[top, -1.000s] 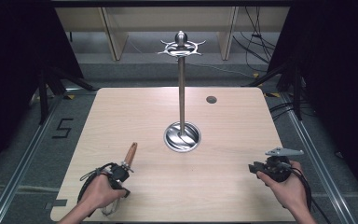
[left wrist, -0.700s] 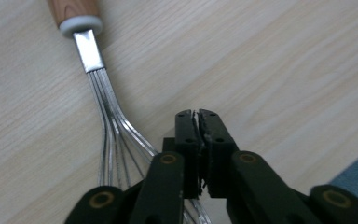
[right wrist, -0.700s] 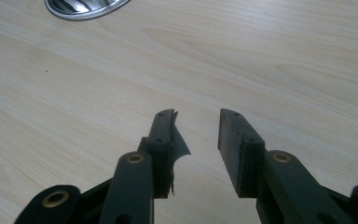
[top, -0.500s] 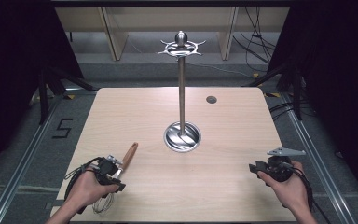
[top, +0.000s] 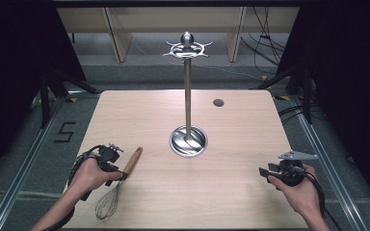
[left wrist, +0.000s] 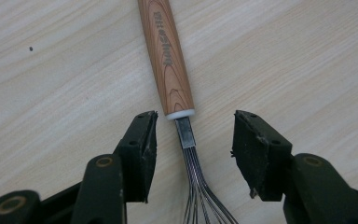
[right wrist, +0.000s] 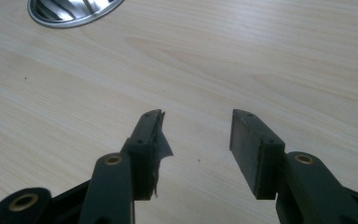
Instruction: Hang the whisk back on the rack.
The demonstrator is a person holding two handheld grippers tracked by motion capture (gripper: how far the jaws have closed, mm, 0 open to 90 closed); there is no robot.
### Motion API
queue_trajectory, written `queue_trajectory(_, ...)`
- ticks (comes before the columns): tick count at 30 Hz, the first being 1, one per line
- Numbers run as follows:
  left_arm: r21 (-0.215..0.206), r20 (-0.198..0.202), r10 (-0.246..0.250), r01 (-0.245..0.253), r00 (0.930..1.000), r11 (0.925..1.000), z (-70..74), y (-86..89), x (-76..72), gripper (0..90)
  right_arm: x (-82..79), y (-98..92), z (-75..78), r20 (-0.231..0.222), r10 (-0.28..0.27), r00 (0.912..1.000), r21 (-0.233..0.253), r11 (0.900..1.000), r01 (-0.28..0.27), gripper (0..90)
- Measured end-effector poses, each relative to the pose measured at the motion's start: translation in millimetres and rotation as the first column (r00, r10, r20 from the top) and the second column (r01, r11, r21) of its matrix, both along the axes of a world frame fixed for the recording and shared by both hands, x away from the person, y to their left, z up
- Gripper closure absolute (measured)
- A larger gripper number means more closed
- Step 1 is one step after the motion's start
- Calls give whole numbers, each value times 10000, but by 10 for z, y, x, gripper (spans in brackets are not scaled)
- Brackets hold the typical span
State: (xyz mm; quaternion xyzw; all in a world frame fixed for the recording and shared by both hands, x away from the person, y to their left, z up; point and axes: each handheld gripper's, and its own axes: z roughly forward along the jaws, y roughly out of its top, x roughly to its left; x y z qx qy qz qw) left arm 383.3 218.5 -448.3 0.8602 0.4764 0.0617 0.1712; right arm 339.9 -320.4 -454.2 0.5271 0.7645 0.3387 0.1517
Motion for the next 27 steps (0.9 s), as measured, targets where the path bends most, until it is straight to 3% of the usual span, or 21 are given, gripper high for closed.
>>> queue_trajectory(2,119,-128,-206,208,9997,9997,-18,-15,86,473,5,-21,-5,46,110,9999,-118,9999,-109,543)
queue_trajectory(3,107,-94,-103,104,9999,9999,-42,-46,152,472,-15,-15,6,-173,-201,9996,42,9998,202,542)
queue_trajectory(5,200,-83,-12,14,10000,9998,-47,-57,181,470,-6,-33,0,5,-61,10000,-12,10000,61,541)
queue_trajectory(7,290,-245,21,-14,9997,9996,-52,-63,267,462,-21,-37,13,-94,-134,9999,-110,9999,133,538)
queue_trajectory(13,104,-410,680,-676,9968,9977,-63,-111,304,461,-31,-27,17,12,-122,9999,-117,9999,122,535)
queue_trajectory(14,274,-379,374,-364,9986,9990,-56,-89,344,461,-25,-15,14,80,-51,10000,-112,9999,52,533)
queue_trajectory(15,274,-379,374,-364,9986,9990,-56,-89,344,461,-25,-15,14,80,-51,10000,-112,9999,52,533)
queue_trajectory(16,163,-517,679,-671,9964,9976,-64,-102,343,461,-31,-5,19,-52,-191,9998,-130,9997,190,532)
queue_trajectory(17,275,-400,509,-498,9979,9984,-75,-87,370,461,-17,-11,-16,336,-44,9994,-249,9997,52,531)
queue_trajectory(19,181,-624,843,-833,9945,9964,-104,-103,384,464,-25,12,3,-270,-215,9994,-37,9998,214,530)
queue_trajectory(22,286,-804,807,-786,9935,9965,-139,-116,427,464,-11,1,-10,-65,-67,10000,-112,9999,66,529)
queue_trajectory(27,332,-923,729,-701,9931,9970,-169,-178,482,471,-26,13,-5,-363,-268,9990,-10,9996,268,527)
